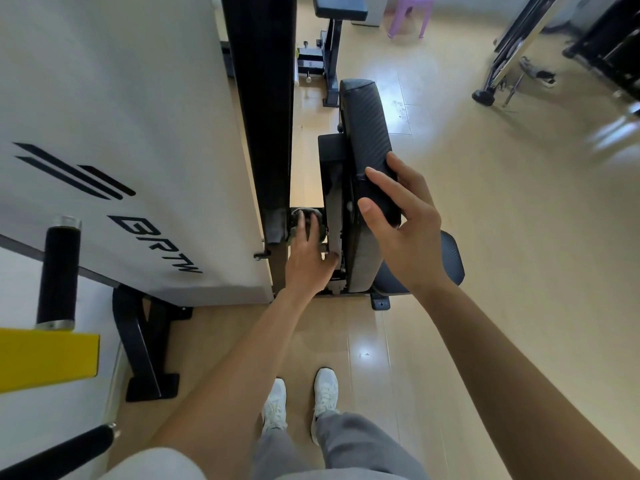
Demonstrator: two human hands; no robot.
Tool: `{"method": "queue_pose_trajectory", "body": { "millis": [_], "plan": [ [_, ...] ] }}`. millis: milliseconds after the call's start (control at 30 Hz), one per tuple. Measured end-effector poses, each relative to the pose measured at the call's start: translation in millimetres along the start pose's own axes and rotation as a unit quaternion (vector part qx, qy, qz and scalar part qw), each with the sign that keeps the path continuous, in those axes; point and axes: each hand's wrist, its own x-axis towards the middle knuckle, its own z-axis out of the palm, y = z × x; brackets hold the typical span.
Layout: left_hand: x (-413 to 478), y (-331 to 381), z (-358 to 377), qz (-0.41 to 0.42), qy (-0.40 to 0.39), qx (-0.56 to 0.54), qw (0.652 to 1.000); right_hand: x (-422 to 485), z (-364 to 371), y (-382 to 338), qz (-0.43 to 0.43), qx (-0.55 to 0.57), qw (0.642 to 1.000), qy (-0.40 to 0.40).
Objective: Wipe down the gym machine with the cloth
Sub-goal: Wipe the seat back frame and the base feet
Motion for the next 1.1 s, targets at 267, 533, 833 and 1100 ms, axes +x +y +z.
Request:
{"method": "queue_pose_trajectory", "body": {
  "millis": [267,533,833,1100],
  "plan": [
    [12,-6,2,0.019,0.009,0.147,0.989,0,1,2,-0.002,0.001,1.000,-0.001],
    [-1,-24,6,0.061,0.050,0.124,0.989,0,1,3,-0.002,0.004,1.000,-0.001],
    [16,-14,0,0.066,0.064,0.147,0.985,1,-1,3,-0.004,0.004,1.000,-0.007],
    [-28,-45,-13,0.138,0.091,0.111,0.980,0,-1,1,-0.005,0.007,1.000,-0.006]
  ]
}}
